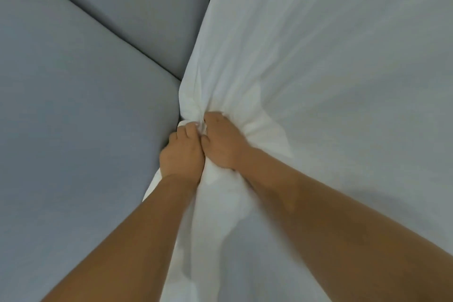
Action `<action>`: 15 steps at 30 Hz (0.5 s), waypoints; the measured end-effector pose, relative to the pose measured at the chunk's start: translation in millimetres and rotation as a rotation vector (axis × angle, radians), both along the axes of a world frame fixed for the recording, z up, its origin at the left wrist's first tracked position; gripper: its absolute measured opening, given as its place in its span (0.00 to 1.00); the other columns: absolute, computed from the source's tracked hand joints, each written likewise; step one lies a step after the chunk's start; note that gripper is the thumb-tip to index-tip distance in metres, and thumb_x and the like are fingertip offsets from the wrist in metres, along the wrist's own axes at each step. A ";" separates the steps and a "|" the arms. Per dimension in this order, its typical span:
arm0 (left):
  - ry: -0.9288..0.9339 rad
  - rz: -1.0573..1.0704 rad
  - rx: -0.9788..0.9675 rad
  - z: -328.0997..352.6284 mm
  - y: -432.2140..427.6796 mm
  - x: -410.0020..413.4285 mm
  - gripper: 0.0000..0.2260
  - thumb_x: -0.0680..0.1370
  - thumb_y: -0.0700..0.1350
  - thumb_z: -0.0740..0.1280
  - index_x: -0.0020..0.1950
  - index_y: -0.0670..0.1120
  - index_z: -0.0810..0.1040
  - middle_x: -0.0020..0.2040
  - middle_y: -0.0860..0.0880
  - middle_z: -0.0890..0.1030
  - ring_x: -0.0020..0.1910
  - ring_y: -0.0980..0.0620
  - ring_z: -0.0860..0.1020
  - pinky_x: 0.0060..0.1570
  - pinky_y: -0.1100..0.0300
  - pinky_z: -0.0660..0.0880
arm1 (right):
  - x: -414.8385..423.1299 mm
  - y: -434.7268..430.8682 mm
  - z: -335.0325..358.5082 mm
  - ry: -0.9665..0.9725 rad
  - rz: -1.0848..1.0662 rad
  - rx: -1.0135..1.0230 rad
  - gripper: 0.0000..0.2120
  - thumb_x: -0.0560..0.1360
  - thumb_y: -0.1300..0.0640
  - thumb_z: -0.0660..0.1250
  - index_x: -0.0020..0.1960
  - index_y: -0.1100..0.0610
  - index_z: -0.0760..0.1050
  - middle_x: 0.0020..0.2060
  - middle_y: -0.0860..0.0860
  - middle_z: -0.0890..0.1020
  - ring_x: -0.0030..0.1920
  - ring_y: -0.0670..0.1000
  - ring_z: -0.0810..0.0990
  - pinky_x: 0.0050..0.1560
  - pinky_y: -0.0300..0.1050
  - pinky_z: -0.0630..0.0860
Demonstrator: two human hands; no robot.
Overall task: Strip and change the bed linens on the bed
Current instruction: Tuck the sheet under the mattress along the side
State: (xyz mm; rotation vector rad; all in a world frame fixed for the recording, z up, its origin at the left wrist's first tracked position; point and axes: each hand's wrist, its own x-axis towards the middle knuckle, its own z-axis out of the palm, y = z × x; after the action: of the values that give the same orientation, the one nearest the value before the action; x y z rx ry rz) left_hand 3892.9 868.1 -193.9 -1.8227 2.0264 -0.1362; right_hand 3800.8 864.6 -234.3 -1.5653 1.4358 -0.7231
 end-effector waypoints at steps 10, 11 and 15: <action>0.410 0.031 -0.070 31.0 102.8 22.5 0.27 0.78 0.41 0.63 0.75 0.39 0.58 0.75 0.36 0.57 0.74 0.38 0.55 0.72 0.47 0.52 | -55.4 132.2 18.4 0.352 0.323 -0.105 0.39 0.70 0.37 0.67 0.72 0.59 0.62 0.69 0.56 0.66 0.69 0.55 0.62 0.68 0.47 0.52; 0.444 0.027 -0.038 33.0 127.9 25.4 0.27 0.78 0.43 0.64 0.75 0.39 0.60 0.75 0.37 0.57 0.75 0.38 0.54 0.73 0.47 0.51 | -57.3 150.2 17.8 0.412 0.331 -0.133 0.35 0.68 0.40 0.71 0.67 0.61 0.69 0.63 0.58 0.72 0.64 0.58 0.70 0.63 0.50 0.62; 0.536 0.078 0.193 25.7 215.6 27.5 0.29 0.79 0.53 0.61 0.76 0.43 0.58 0.77 0.44 0.57 0.76 0.47 0.51 0.72 0.58 0.45 | -52.2 188.7 15.3 0.510 0.099 -0.345 0.13 0.59 0.60 0.81 0.36 0.60 0.78 0.31 0.56 0.78 0.31 0.56 0.79 0.28 0.42 0.73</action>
State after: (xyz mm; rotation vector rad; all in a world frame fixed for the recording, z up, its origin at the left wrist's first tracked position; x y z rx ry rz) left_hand 3920.5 1083.6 -168.2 -1.9520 2.2006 0.6110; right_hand 3748.5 1053.3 -219.0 -2.1881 1.6363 -0.5533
